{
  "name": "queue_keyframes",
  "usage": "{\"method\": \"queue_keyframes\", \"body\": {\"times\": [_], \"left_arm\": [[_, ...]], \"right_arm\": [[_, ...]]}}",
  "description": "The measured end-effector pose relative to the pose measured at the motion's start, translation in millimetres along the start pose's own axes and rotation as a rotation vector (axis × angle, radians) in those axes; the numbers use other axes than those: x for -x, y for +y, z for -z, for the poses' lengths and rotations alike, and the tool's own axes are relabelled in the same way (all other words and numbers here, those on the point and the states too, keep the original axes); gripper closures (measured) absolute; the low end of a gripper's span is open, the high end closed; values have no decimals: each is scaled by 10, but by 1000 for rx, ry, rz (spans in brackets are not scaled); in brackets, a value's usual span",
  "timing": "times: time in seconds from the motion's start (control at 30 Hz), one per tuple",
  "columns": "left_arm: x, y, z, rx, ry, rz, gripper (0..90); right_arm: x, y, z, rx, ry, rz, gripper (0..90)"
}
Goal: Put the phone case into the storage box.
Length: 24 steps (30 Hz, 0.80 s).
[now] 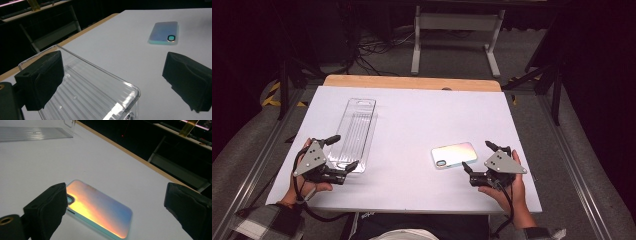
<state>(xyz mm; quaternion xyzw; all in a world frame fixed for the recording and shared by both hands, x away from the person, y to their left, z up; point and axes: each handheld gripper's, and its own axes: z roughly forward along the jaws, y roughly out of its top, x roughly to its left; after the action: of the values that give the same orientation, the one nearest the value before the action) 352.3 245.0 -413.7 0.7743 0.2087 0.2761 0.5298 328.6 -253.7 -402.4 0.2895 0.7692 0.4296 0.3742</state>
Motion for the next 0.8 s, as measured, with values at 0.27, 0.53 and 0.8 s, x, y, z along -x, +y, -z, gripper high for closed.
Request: {"method": "queue_keyframes", "body": {"times": [0.27, 0.53, 0.8], "left_arm": [[31, -13, 11, -15, 4, -16, 47], [70, -49, 50, -36, 9, -15, 49], [77, -103, 120, -55, 24, -10, 50]], "right_arm": [[-21, 32, -61, -77, 132, 12, 58], [-16, 89, -202, -205, 278, 77, 61], [40, 221, -445, -326, 355, 213, 65]]}}
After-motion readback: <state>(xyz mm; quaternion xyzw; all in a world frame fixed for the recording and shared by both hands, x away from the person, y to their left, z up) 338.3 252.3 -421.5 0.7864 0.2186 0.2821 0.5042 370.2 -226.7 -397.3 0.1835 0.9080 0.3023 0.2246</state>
